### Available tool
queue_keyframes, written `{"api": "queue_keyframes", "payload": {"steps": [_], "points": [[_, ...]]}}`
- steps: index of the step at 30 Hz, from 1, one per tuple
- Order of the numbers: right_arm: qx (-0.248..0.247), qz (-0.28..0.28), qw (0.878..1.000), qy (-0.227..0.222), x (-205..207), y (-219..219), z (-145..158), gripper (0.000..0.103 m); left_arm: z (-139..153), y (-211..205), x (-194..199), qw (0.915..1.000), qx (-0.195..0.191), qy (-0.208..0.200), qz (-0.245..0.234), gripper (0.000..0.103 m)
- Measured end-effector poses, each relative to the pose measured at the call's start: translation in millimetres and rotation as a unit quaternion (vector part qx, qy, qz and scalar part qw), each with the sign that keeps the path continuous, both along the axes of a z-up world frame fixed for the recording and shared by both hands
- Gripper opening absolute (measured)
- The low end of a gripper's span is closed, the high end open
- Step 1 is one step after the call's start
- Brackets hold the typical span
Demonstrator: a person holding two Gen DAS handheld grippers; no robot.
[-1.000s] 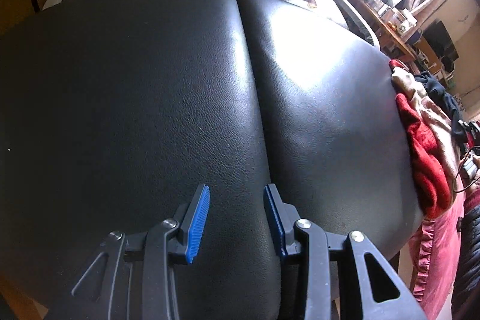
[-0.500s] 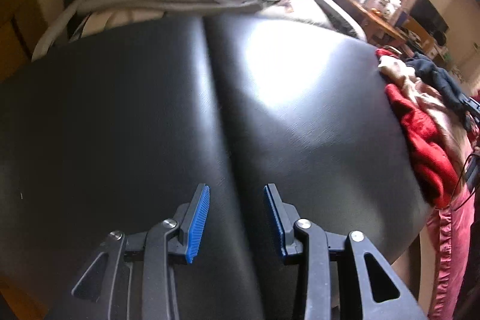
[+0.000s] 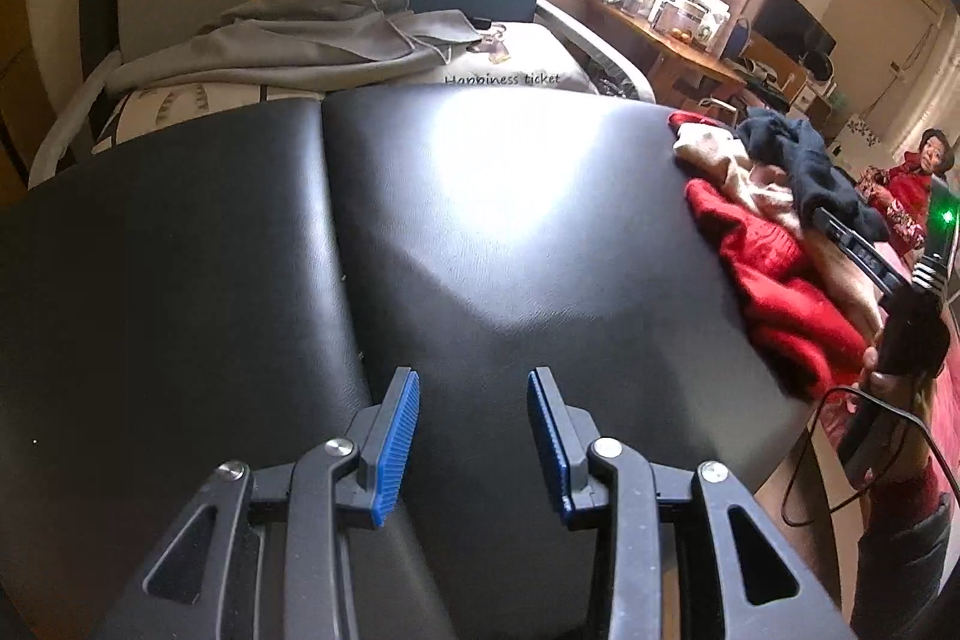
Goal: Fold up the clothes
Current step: 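Grasp the black sweater with the right gripper and lift it from the pile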
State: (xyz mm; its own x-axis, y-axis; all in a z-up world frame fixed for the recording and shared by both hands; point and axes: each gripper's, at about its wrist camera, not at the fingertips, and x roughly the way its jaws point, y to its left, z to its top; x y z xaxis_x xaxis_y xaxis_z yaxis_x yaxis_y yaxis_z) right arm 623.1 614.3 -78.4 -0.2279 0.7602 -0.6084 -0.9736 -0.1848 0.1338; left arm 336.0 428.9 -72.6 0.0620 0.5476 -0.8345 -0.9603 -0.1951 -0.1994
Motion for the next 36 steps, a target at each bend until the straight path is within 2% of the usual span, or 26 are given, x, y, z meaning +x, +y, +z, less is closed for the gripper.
{"api": "queue_keyframes", "payload": {"steps": [2,3,4,5,6,10,13,15,17,18,19,20,21,22,23,25,26,28,30,33,36], "points": [[-0.027,-0.027,0.998,0.058,31.5,0.3,-4.0,0.007,-7.0,10.7,-0.4,1.0000,0.001,-0.003,-0.001,0.038],[-0.032,-0.042,0.995,0.082,49.0,0.6,-3.4,0.022,-7.5,15.6,-0.1,1.0000,0.002,-0.004,-0.003,0.038],[-0.035,-0.058,0.992,0.104,66.9,2.6,-0.2,0.053,-8.2,21.0,0.9,1.0000,0.003,-0.003,-0.007,0.038],[-0.032,-0.078,0.989,0.125,84.9,5.8,4.3,0.071,-6.0,26.2,4.7,0.9999,0.006,-0.002,-0.013,0.038],[-0.025,-0.094,0.984,0.146,100.9,9.6,9.2,0.092,-3.2,31.4,9.0,0.9998,0.009,-0.001,-0.021,0.038],[-0.009,-0.138,0.963,0.232,152.3,32.7,25.4,0.097,5.2,49.5,33.2,0.9987,0.016,-0.005,-0.048,0.038],[-0.036,-0.161,0.926,0.340,182.2,58.5,14.6,0.098,8.6,63.7,50.6,0.9974,0.019,-0.015,-0.067,0.038],[-0.053,-0.175,0.908,0.377,191.2,74.5,3.9,0.098,10.6,78.4,65.7,0.9965,0.015,-0.017,-0.081,0.038],[-0.049,-0.192,0.898,0.393,198.8,89.2,-4.5,0.093,14.6,88.2,77.3,0.9951,0.014,-0.022,-0.095,0.038],[-0.047,-0.196,0.895,0.398,201.6,99.0,-9.1,0.075,16.2,91.5,83.4,0.9946,0.016,-0.020,-0.101,0.038],[-0.056,-0.196,0.894,0.399,201.3,112.0,-15.9,0.063,16.4,93.4,87.6,0.9943,0.016,-0.018,-0.104,0.038],[-0.072,-0.196,0.893,0.399,199.1,121.8,-23.3,0.060,16.4,95.0,91.4,0.9940,0.016,-0.017,-0.107,0.038],[-0.088,-0.195,0.892,0.399,196.9,131.7,-30.6,0.048,15.2,95.5,93.4,0.9935,0.014,-0.021,-0.111,0.038],[-0.101,-0.194,0.891,0.398,194.3,140.4,-37.4,0.017,13.4,95.0,93.6,0.9933,0.011,-0.020,-0.113,0.038],[-0.102,-0.196,0.892,0.395,190.9,144.9,-41.6,0.009,11.6,94.4,93.5,0.9932,0.006,-0.018,-0.115,0.038],[-0.083,-0.193,0.904,0.372,182.1,146.4,-38.8,0.008,6.0,93.8,91.2,0.9933,-0.004,-0.011,-0.115,0.038],[-0.073,-0.180,0.914,0.355,175.0,147.0,-34.0,0.008,3.2,93.1,87.8,0.9936,-0.008,-0.012,-0.112,0.038],[-0.051,-0.134,0.944,0.297,151.9,147.8,-15.7,0.008,-2.0,91.7,78.3,0.9947,-0.011,-0.020,-0.100,0.038],[-0.030,-0.089,0.966,0.241,129.9,147.8,2.1,0.007,-4.2,90.5,68.7,0.9958,-0.011,-0.021,-0.089,0.038],[-0.017,-0.002,0.980,0.197,89.0,134.3,20.9,0.007,-5.6,86.3,53.6,0.9971,-0.007,-0.020,-0.073,0.038],[-0.028,0.078,0.983,0.162,41.3,104.6,17.5,0.007,-5.6,80.3,38.1,0.9981,0.000,-0.021,-0.058,0.038]]}}
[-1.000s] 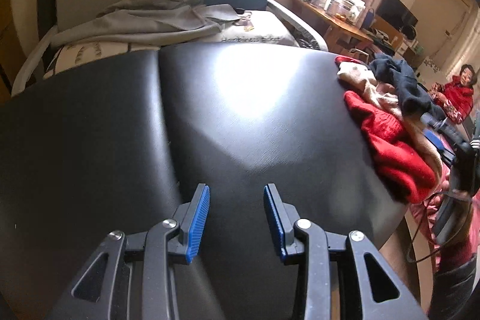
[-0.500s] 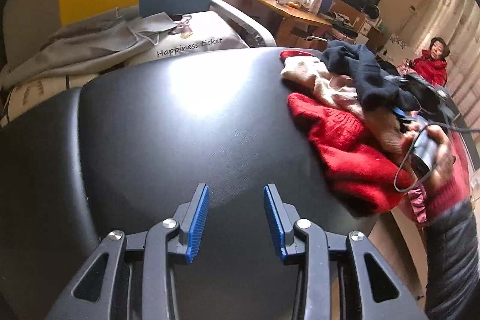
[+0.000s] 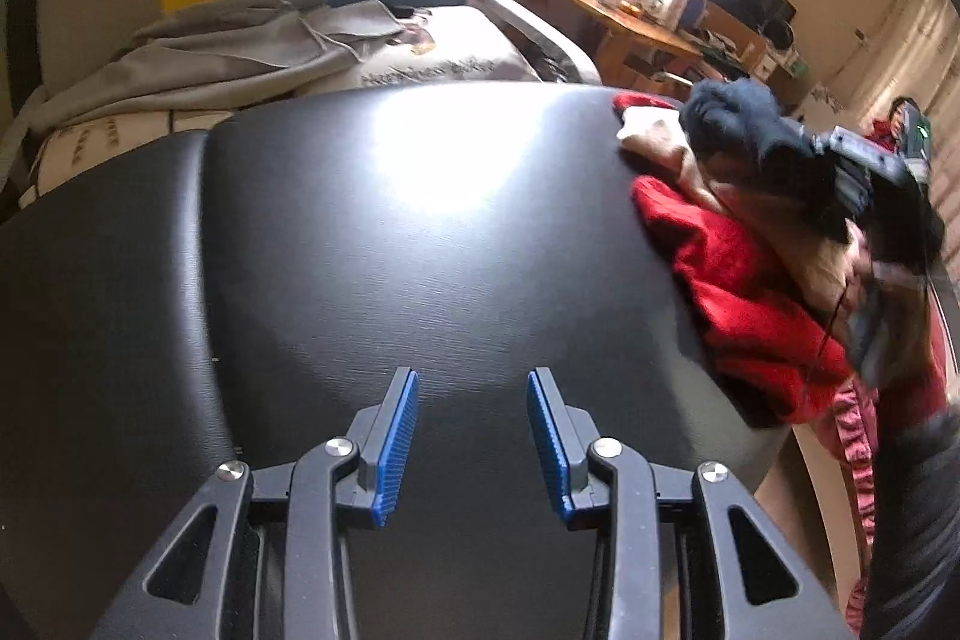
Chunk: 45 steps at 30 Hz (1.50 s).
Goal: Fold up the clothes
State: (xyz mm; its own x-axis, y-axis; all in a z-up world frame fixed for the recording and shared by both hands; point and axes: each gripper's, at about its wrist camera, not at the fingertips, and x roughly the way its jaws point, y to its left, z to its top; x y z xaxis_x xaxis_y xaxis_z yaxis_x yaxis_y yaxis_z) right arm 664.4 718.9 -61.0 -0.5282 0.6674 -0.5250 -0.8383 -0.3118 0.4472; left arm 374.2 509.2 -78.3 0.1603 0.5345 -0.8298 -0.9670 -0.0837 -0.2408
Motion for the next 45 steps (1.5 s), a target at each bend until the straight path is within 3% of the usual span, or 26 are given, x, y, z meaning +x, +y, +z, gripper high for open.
{"api": "queue_keyframes", "payload": {"steps": [4,9,11,13,16,19,22,24,28,32,35,38,41,43,45], "points": [[-0.041,0.063,0.997,-0.002,-47.7,-54.9,-44.8,0.008,3.0,-4.0,-8.7,0.9999,0.006,0.003,-0.011,0.038],[-0.107,0.039,0.992,0.052,-43.8,-94.7,-91.7,0.014,23.2,3.1,13.2,0.9959,0.029,0.017,-0.085,0.038],[-0.120,0.022,0.990,0.073,-32.6,-110.6,-98.1,0.025,28.1,10.5,27.4,0.9945,0.032,0.018,-0.098,0.038],[-0.122,0.007,0.989,0.080,-23.4,-123.2,-98.3,0.047,29.3,21.4,49.4,0.9916,0.031,0.019,-0.124,0.038],[-0.137,-0.010,0.985,0.101,-9.1,-136.9,-100.1,0.053,27.6,33.9,87.6,0.9862,0.035,0.020,-0.161,0.038],[-0.149,-0.036,0.982,0.113,11.5,-152.5,-102.5,0.060,26.1,31.4,136.0,0.9663,0.085,0.096,-0.223,0.038],[-0.163,-0.063,0.976,0.129,34.4,-167.4,-108.8,0.067,13.1,24.4,172.9,0.9308,0.134,0.162,-0.299,0.038],[-0.166,-0.075,0.974,0.138,47.2,-174.8,-113.4,0.067,-2.8,32.4,190.2,0.9137,0.135,0.201,-0.326,0.038],[-0.170,-0.090,0.970,0.150,64.0,-179.4,-117.5,0.071,-21.5,53.2,201.5,0.9073,0.109,0.196,-0.356,0.038],[-0.176,-0.097,0.971,0.130,62.8,-178.3,-121.4,0.072,-24.5,60.1,203.9,0.8994,0.105,0.173,-0.387,0.038],[-0.182,-0.099,0.970,0.124,62.9,-178.5,-125.1,0.072,-30.1,72.0,210.6,0.8931,0.092,0.183,-0.401,0.038],[-0.191,-0.106,0.969,0.115,62.8,-177.1,-131.1,0.074,-27.0,76.7,210.0,0.8917,0.077,0.133,-0.426,0.039],[-0.196,-0.110,0.968,0.116,61.2,-174.9,-136.9,0.075,-28.0,80.2,212.5,0.8867,0.086,0.153,-0.428,0.039],[-0.196,-0.112,0.967,0.122,63.0,-174.7,-138.1,0.076,-38.6,90.1,219.3,0.8836,0.060,0.166,-0.434,0.039],[-0.195,-0.113,0.967,0.121,63.2,-173.8,-138.1,0.076,-48.7,89.9,229.9,0.8691,0.057,0.198,-0.450,0.039]]}}
